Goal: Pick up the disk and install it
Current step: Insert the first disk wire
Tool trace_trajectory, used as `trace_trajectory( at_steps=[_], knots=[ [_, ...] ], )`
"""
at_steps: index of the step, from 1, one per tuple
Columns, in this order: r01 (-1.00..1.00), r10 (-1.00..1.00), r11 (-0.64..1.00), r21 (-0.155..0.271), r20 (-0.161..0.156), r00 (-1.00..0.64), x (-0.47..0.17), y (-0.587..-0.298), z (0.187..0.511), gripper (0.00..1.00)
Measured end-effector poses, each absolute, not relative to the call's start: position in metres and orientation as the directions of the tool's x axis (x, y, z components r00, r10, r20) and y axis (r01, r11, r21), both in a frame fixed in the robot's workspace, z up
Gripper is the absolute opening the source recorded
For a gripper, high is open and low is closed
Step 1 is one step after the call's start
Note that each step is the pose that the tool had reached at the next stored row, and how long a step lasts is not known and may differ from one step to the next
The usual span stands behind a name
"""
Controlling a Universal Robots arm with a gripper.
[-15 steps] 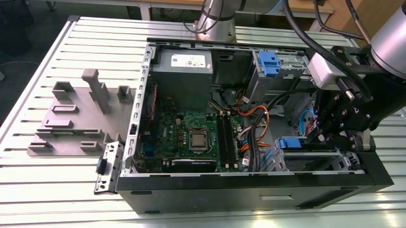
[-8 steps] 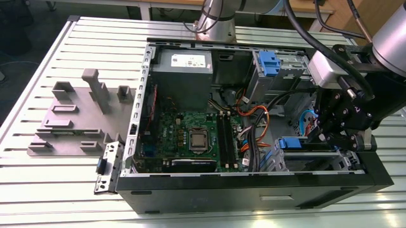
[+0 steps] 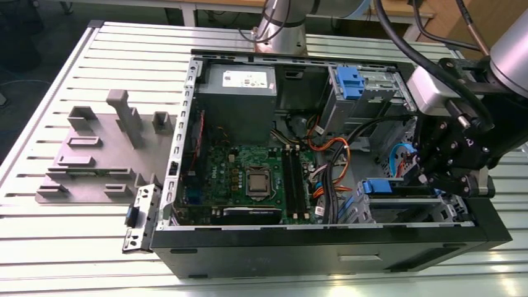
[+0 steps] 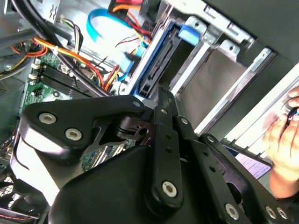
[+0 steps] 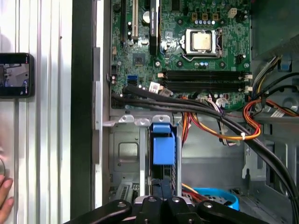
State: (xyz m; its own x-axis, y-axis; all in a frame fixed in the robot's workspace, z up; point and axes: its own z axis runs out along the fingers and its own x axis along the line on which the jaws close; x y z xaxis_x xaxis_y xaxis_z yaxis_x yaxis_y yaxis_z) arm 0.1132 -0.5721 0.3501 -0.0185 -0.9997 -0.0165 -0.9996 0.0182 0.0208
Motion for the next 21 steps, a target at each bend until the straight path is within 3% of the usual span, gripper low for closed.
trace_trajectory(
  at_steps=[14,21],
  knots=[
    [-1.0,-1.0,0.018,0.021,-0.016,-0.019,0.125,-0.57,0.359,0.11],
    [-1.0,-1.0,0.019,0.023,0.004,-0.018,0.134,-0.568,0.359,0.11]
  ],
)
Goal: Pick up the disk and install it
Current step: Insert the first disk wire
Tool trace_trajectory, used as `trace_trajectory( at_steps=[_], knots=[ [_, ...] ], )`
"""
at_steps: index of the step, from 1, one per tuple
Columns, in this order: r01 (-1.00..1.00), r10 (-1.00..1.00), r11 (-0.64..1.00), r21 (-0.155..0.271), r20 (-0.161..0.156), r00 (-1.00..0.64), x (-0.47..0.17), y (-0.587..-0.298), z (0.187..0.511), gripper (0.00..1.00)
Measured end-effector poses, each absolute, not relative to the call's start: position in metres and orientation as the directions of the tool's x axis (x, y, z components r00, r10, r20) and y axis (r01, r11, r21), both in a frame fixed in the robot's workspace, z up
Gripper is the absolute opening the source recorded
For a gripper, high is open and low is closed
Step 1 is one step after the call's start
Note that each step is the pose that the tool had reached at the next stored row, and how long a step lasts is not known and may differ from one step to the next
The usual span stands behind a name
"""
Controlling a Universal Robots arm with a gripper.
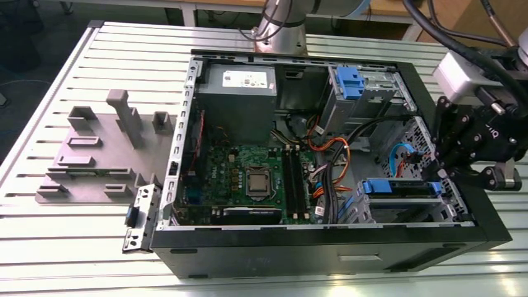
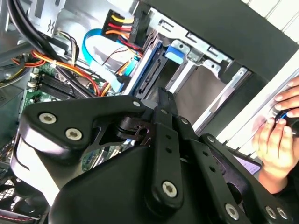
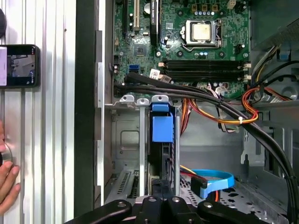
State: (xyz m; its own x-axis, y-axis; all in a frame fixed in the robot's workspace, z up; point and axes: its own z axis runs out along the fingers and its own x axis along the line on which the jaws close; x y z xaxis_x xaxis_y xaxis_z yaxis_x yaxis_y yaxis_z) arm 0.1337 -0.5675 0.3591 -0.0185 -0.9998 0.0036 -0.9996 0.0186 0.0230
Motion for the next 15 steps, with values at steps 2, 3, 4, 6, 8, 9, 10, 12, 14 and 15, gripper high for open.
trace_trajectory(
  at_steps=[2,3,4,6,8,9,10,12,14,15],
  knots=[
    [-1.0,-1.0,0.019,0.025,0.005,-0.019,0.137,-0.567,0.359,0.11],
    [-0.999,-1.0,0.019,0.026,0.004,-0.018,0.139,-0.566,0.359,0.11],
    [-0.999,-1.0,0.019,0.026,0.005,-0.018,0.14,-0.565,0.359,0.11],
    [-0.999,-1.0,0.019,0.026,0.005,-0.019,0.14,-0.561,0.359,0.11],
    [-0.999,-1.0,0.019,0.026,0.005,-0.018,0.14,-0.559,0.36,0.11],
    [-0.999,-1.0,0.019,0.026,0.005,-0.018,0.14,-0.558,0.36,0.11],
    [-0.999,-1.0,0.019,0.026,0.005,-0.018,0.14,-0.557,0.36,0.11],
    [-0.999,-1.0,0.018,0.027,0.004,-0.018,0.141,-0.556,0.36,0.11],
    [-0.999,-1.0,0.018,0.028,0.005,-0.018,0.143,-0.555,0.36,0.11],
    [-0.999,-1.0,0.018,0.028,0.005,-0.018,0.144,-0.554,0.36,0.11]
  ],
)
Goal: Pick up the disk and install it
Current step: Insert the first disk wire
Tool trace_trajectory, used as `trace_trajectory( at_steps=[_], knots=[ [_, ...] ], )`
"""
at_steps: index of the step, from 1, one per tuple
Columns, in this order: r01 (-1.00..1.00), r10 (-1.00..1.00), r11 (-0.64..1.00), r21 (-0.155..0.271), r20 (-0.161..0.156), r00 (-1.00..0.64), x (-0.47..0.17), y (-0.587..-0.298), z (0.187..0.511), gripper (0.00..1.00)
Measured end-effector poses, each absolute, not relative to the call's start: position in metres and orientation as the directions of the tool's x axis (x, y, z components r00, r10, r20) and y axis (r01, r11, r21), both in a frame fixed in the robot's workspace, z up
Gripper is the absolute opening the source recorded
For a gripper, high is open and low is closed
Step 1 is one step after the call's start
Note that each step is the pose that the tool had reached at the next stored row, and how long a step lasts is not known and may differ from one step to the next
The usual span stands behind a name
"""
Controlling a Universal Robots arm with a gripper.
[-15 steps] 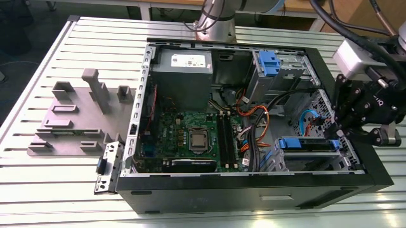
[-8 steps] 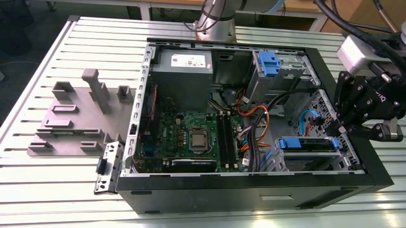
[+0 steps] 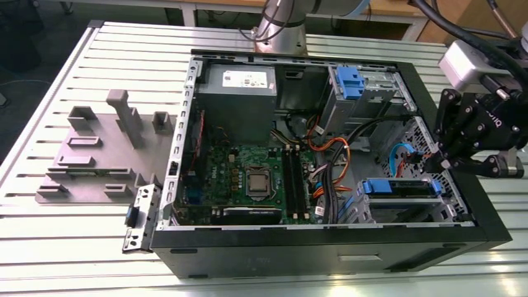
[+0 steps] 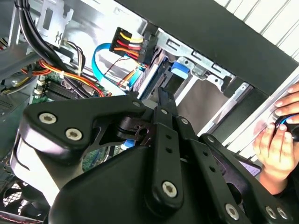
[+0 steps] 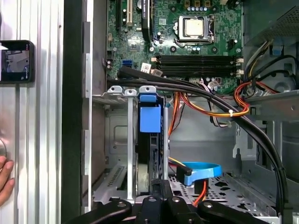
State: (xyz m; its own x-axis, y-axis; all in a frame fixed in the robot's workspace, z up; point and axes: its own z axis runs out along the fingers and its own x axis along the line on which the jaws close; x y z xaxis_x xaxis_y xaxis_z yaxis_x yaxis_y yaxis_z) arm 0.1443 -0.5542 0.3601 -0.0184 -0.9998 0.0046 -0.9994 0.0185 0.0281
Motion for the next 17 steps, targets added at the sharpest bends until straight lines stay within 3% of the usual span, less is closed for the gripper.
trace_trajectory(
  at_steps=[17],
  knots=[
    [-0.999,-1.0,0.017,0.029,0.005,-0.017,0.1468,-0.5498,0.36,0.11]
  ],
)
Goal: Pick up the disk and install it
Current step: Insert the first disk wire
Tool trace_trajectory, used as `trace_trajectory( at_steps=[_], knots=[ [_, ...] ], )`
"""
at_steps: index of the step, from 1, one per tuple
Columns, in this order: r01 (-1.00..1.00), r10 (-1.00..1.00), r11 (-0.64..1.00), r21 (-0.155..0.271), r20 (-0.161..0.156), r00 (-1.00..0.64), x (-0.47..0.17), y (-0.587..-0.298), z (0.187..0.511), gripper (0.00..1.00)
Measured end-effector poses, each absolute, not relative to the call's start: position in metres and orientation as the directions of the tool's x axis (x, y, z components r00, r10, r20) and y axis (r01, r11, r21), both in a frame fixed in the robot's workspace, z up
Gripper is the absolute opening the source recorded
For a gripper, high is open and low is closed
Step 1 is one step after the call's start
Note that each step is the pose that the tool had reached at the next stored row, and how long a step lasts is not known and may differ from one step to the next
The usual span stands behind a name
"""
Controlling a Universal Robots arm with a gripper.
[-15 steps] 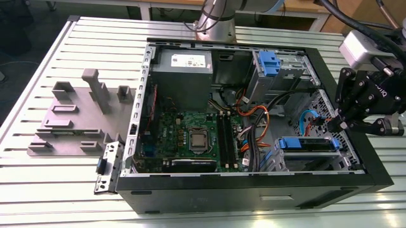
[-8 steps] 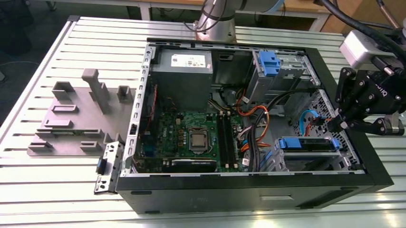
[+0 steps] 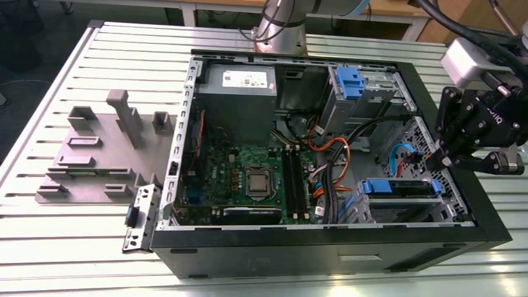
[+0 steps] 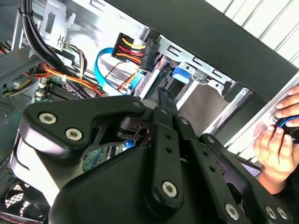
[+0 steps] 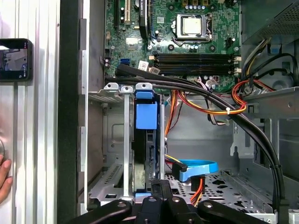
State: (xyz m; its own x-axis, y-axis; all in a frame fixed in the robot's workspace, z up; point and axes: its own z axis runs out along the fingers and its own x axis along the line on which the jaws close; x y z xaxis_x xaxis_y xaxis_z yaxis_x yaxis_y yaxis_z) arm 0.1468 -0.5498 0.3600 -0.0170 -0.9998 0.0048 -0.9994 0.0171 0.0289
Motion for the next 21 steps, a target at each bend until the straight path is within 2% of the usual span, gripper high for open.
trace_trajectory(
  at_steps=[14,21],
  knots=[
    [-0.999,-1.0,0.011,0.032,0.006,-0.011,0.153,-0.534,0.359,0.11],
    [-0.999,-0.999,0.011,0.036,0.036,-0.01,0.16,-0.533,0.359,0.11]
  ],
)
